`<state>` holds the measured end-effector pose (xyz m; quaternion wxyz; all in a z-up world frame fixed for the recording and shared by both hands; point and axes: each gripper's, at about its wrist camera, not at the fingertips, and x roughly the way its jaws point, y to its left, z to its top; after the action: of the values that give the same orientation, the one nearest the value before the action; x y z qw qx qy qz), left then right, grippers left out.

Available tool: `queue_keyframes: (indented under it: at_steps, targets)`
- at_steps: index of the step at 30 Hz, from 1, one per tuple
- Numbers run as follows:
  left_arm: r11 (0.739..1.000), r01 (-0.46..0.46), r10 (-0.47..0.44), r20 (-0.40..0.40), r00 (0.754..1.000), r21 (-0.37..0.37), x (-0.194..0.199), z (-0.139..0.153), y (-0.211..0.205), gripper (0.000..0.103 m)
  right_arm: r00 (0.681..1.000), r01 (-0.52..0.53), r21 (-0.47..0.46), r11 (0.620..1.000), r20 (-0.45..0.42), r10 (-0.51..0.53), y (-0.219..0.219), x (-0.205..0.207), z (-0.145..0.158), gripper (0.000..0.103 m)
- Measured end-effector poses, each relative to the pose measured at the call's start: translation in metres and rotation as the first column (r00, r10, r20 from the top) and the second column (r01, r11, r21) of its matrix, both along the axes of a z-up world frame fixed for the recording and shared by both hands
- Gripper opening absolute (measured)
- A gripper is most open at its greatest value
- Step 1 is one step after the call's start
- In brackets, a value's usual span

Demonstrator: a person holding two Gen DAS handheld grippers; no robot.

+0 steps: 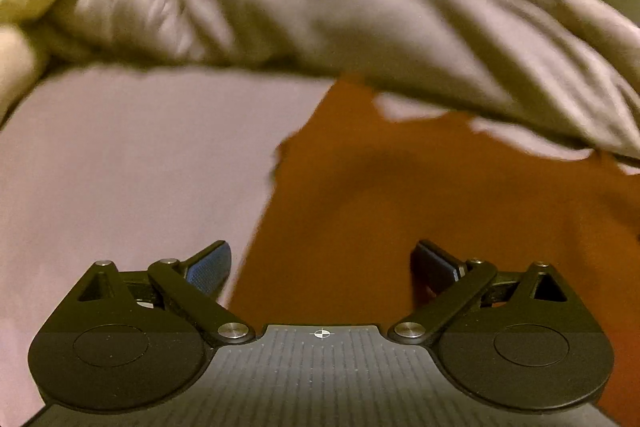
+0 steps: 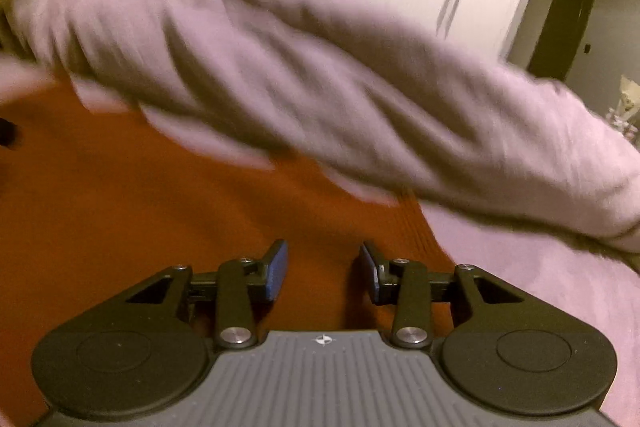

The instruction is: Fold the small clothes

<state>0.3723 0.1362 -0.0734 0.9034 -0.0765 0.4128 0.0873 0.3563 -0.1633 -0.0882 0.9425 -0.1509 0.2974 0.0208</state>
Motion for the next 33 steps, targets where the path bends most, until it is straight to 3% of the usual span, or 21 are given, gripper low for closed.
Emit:
queue_keyframes:
  at_steps: [2, 5, 7, 11, 13, 15, 18, 21, 24, 25, 27, 29, 31, 33]
  targets:
    - [0.999, -0.039, 0.04, 0.021, 0.999, -0.036, -0.013, 0.0, 0.015, 0.102, 1.0, 0.004, 0.05, 0.999, 0.012, -0.004, -0.021, 0.002, -0.002, 0.038]
    - [0.998, -0.047, 0.048, 0.031, 0.998, -0.052, -0.033, 0.008, 0.037, 0.101, 0.996, 0.084, 0.007, 0.996, 0.021, -0.084, -0.04, -0.001, 0.006, 0.038]
    - [0.996, -0.028, 0.03, 0.02, 0.999, -0.087, -0.046, 0.012, 0.049, 0.101, 0.993, 0.117, 0.037, 0.992, 0.026, -0.118, -0.054, -0.015, 0.014, 0.038]
    - [0.957, 0.046, -0.053, -0.018, 0.998, -0.285, -0.068, 0.017, 0.065, 0.095, 0.99, 0.14, 0.133, 0.981, 0.015, -0.143, -0.068, -0.067, 0.028, 0.042]
    - [0.945, 0.057, -0.071, -0.03, 0.997, -0.322, -0.071, 0.015, 0.066, 0.089, 0.992, 0.121, 0.205, 0.971, 0.01, -0.126, -0.07, -0.099, 0.032, 0.052]
    - [0.942, 0.056, -0.073, -0.037, 0.997, -0.332, -0.07, 0.015, 0.064, 0.085, 0.994, 0.102, 0.243, 0.965, 0.012, -0.109, -0.063, -0.128, 0.033, 0.053]
    - [0.934, 0.069, -0.086, -0.032, 0.996, -0.35, -0.066, 0.018, 0.058, 0.07, 0.997, 0.077, 0.21, 0.975, 0.016, -0.082, -0.05, -0.15, 0.029, 0.053]
    - [0.931, 0.085, -0.11, -0.051, 0.993, -0.356, -0.059, 0.017, 0.051, 0.071, 0.997, 0.075, 0.146, 0.986, 0.009, -0.077, -0.039, -0.153, 0.026, 0.053]
    - [0.924, 0.084, -0.115, -0.062, 0.991, -0.374, -0.052, 0.012, 0.046, 0.068, 0.996, 0.085, 0.159, 0.984, 0.004, -0.086, -0.04, -0.15, 0.028, 0.053]
    - [0.917, 0.09, -0.122, -0.059, 0.991, -0.388, -0.051, 0.011, 0.046, 0.056, 0.996, 0.089, 0.166, 0.982, 0.001, -0.091, -0.042, -0.149, 0.029, 0.053]
    - [0.902, 0.09, -0.125, -0.056, 0.991, -0.421, -0.051, 0.01, 0.047, 0.047, 0.996, 0.09, 0.163, 0.983, 0.003, -0.092, -0.043, -0.147, 0.03, 0.053]
    - [0.899, 0.115, -0.147, -0.042, 0.988, -0.423, -0.051, 0.01, 0.048, 0.031, 0.996, 0.081, 0.158, 0.984, 0.01, -0.083, -0.043, -0.149, 0.031, 0.053]
    - [0.892, 0.112, -0.143, -0.039, 0.989, -0.437, -0.05, 0.008, 0.05, 0.031, 0.997, 0.075, 0.154, 0.985, 0.016, -0.079, -0.043, -0.151, 0.032, 0.053]
    - [0.894, 0.093, -0.124, -0.044, 0.991, -0.439, -0.048, 0.006, 0.051, 0.043, 0.997, 0.075, 0.16, 0.984, 0.018, -0.079, -0.043, -0.151, 0.032, 0.053]
